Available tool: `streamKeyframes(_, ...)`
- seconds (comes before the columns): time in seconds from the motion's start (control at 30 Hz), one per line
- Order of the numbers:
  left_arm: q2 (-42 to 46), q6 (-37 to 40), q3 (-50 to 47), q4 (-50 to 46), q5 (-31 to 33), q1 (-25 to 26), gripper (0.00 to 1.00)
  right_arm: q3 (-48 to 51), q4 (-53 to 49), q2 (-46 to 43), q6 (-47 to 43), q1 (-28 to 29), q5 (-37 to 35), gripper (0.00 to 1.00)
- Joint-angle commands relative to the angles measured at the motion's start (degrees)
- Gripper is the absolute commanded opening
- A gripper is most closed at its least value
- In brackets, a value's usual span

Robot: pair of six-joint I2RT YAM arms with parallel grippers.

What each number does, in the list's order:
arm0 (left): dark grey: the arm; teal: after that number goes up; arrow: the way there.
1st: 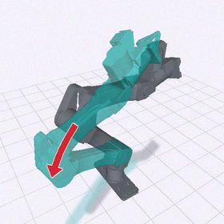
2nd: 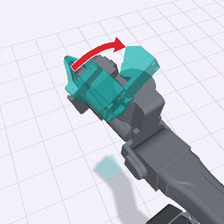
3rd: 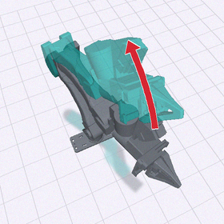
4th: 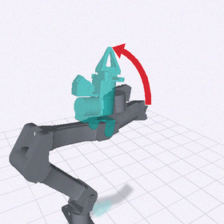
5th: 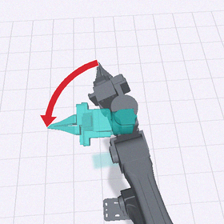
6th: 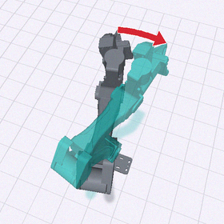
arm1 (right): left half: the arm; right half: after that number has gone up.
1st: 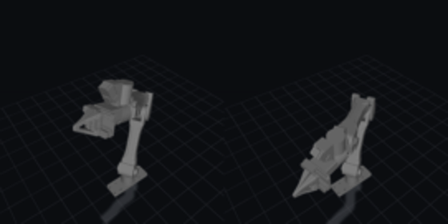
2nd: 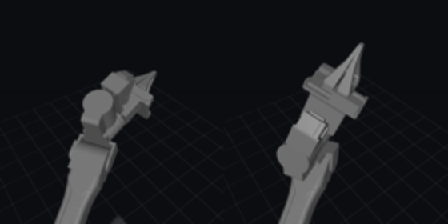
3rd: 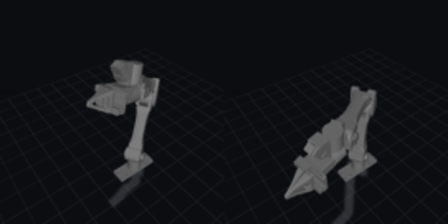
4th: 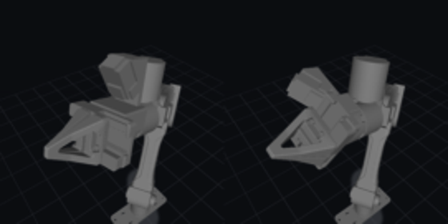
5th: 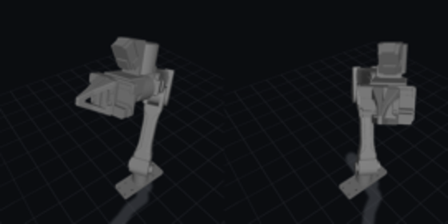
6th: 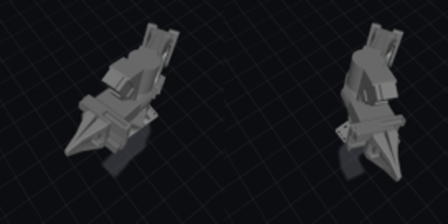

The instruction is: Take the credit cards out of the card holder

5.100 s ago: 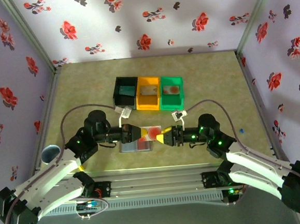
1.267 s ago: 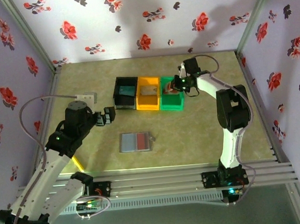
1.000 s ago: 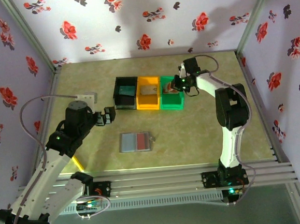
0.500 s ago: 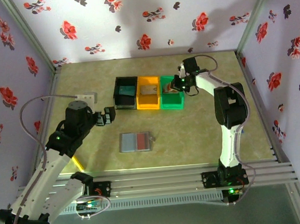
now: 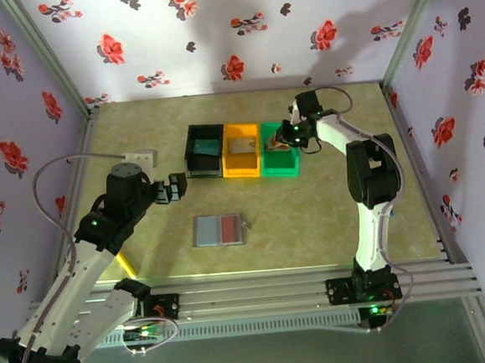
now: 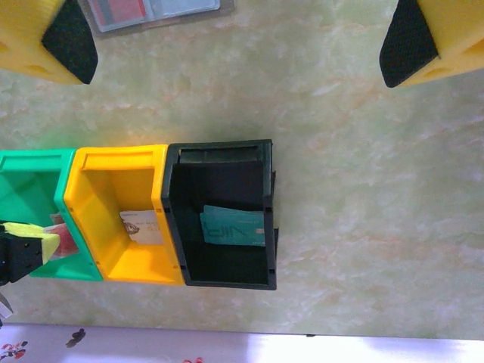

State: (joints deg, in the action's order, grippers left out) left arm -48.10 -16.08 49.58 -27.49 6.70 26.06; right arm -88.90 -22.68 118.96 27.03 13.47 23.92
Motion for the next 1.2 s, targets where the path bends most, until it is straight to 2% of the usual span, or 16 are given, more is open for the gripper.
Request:
streamKeyframes(0.0, -0.17, 1.05, -0.45, 0.94, 0.88, -0.37, 1.0, -1.94, -2.63, 1.38, -0.69, -0.66, -2.47, 0.2)
streamKeyframes(0.43, -0.07, 1.05, -0.45, 0.94, 0.77, -0.42, 1.0, -4.48, -4.56, 0.91, -0.65, -0.72, -3.36, 0.24)
streamKeyframes(0.9, -0.15, 0.96, -0.41, 0.85, 0.68, -0.33, 1.0, -6.63, -6.57, 0.37, -0.92, -0.66, -4.05, 0.25)
streamKeyframes(1.17, -0.79, 0.69, 0.33, -0.03, -1.44, -0.39, 1.0, -4.41, -5.34, -6.04, 0.46, 0.2, -4.06, 0.25)
